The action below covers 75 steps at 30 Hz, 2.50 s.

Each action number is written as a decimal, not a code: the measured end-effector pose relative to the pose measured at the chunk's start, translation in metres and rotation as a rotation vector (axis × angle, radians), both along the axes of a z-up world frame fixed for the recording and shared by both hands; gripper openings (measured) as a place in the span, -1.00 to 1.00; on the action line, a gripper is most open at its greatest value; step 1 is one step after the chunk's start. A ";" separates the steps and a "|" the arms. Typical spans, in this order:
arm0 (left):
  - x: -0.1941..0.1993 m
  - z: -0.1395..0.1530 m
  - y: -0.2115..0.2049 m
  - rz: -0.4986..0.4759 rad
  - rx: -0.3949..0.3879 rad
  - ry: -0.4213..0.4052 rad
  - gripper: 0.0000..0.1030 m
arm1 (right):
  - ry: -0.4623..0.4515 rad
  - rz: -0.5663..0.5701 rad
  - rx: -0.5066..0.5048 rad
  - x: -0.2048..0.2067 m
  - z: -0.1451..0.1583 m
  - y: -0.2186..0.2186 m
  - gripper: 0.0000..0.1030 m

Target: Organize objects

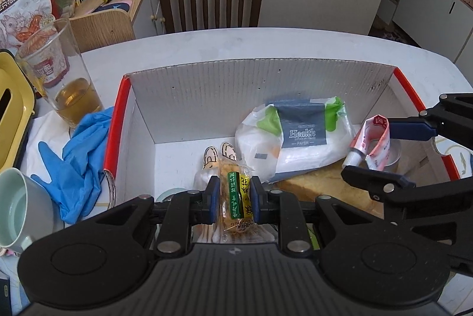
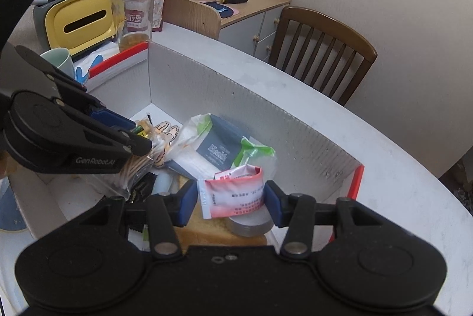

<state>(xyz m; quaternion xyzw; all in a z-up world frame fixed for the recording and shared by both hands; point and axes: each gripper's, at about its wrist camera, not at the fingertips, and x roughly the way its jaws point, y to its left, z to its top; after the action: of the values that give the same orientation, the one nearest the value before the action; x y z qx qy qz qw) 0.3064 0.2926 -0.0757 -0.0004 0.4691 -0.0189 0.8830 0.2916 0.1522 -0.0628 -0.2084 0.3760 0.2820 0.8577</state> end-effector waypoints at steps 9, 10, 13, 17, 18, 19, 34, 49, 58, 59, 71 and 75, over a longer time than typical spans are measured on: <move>0.002 -0.001 -0.003 -0.003 0.003 0.004 -0.60 | 0.029 0.022 0.008 -0.002 0.002 -0.003 0.02; 0.002 0.000 -0.003 -0.001 0.005 0.004 -0.60 | 0.025 0.024 0.009 -0.004 0.003 -0.004 0.03; -0.001 0.001 -0.004 0.008 -0.003 0.004 -0.60 | 0.023 0.029 0.021 -0.008 0.008 -0.007 0.06; -0.006 0.003 -0.005 0.020 -0.008 0.001 -0.60 | 0.029 0.034 0.044 -0.014 0.017 -0.013 0.25; -0.008 0.004 -0.006 0.021 -0.009 -0.001 -0.60 | 0.025 0.036 0.050 -0.016 0.019 -0.015 0.26; -0.010 0.005 -0.006 0.023 -0.011 -0.005 -0.60 | 0.022 0.038 0.053 -0.019 0.021 -0.017 0.26; -0.048 0.036 -0.017 0.037 -0.064 -0.102 -0.59 | -0.010 0.038 0.124 -0.044 0.053 -0.042 0.32; -0.093 0.070 -0.035 0.051 -0.039 -0.218 0.28 | -0.022 0.027 0.247 -0.073 0.080 -0.089 0.57; -0.120 0.091 -0.049 0.065 -0.010 -0.309 0.60 | -0.053 0.054 0.347 -0.095 0.099 -0.114 0.87; -0.122 0.093 -0.050 0.070 -0.012 -0.312 0.67 | -0.054 0.056 0.358 -0.097 0.100 -0.117 0.95; -0.147 0.100 -0.062 0.097 -0.007 -0.333 0.79 | -0.063 0.047 0.423 -0.115 0.104 -0.142 1.00; -0.155 0.100 -0.066 0.089 -0.008 -0.338 0.79 | -0.062 0.030 0.419 -0.119 0.098 -0.147 1.00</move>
<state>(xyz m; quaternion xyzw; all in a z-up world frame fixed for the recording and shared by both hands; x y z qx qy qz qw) 0.1514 0.2263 0.0246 -0.0213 0.3135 0.0186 0.9492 0.1730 0.0052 0.0356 -0.0396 0.2794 0.3601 0.8892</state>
